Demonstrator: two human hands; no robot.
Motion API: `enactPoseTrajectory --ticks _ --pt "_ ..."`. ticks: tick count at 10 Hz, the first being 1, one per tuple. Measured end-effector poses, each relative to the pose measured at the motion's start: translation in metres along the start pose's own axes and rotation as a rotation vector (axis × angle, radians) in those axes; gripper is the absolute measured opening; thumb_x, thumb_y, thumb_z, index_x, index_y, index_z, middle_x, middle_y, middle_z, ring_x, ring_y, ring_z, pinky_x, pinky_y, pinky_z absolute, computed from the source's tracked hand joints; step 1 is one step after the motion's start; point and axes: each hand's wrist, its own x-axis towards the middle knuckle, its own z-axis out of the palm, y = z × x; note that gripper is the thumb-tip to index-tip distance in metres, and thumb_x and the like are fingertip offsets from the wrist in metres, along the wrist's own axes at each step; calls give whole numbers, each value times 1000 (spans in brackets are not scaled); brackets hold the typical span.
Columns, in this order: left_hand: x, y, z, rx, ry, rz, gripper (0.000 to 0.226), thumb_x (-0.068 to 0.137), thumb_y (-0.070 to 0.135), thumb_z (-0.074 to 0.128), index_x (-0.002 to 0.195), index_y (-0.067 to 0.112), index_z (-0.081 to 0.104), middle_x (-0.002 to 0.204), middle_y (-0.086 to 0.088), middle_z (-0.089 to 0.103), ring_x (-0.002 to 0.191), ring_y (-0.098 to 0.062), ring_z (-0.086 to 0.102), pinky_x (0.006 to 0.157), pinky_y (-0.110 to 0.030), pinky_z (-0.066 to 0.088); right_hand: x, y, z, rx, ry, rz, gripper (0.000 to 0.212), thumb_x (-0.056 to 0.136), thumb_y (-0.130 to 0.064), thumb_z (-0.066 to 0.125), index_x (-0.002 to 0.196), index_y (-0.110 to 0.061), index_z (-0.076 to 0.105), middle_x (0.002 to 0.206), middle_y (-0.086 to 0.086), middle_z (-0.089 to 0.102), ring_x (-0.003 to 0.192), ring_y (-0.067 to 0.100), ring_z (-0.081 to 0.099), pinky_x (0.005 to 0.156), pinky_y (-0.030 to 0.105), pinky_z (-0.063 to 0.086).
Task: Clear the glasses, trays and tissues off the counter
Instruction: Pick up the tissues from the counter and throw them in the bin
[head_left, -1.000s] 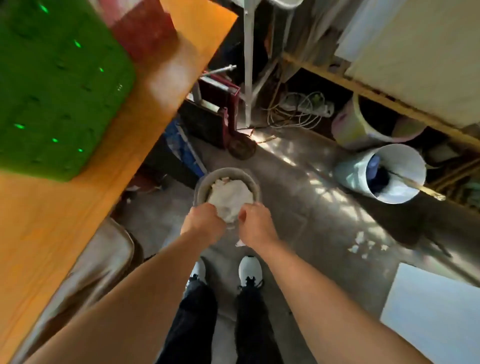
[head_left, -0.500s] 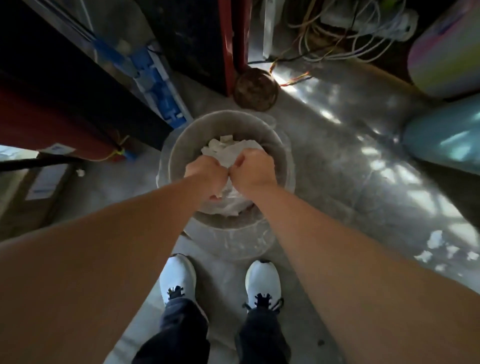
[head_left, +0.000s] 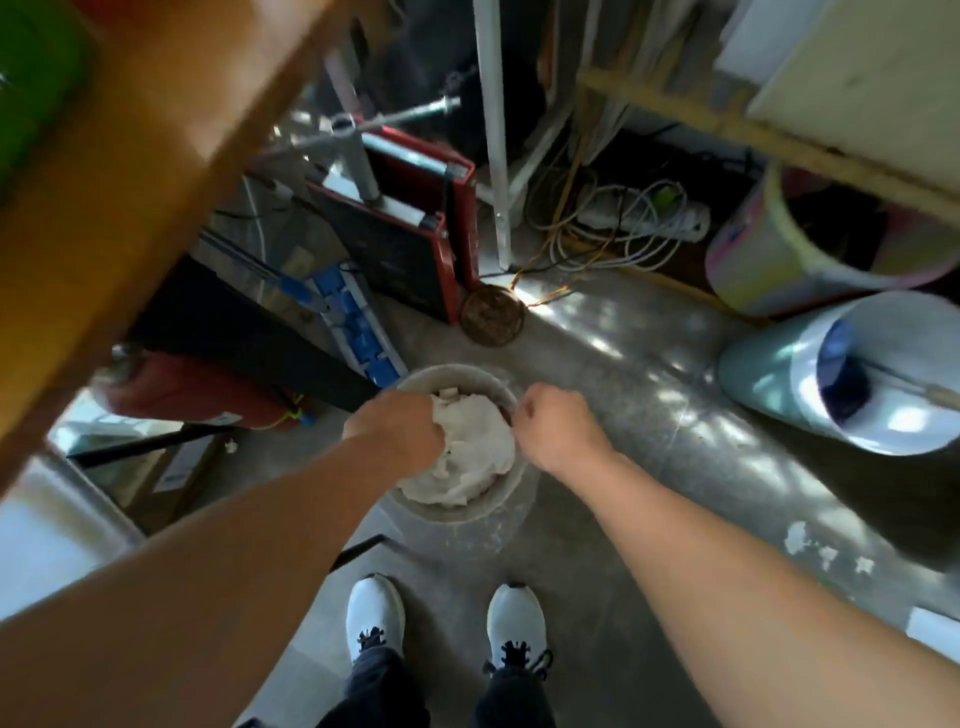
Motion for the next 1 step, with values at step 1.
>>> enactPoseTrajectory --ticks 1 --pt "-70 35 -60 125 81 126 27 90 34 44 110 24 59 83 1 50 78 -22 53 62 -34 43 -64 -21 -82 -92 81 -33 26 92 -33 46 101 -17 64 113 17 66 101 38 63 77 37 49"
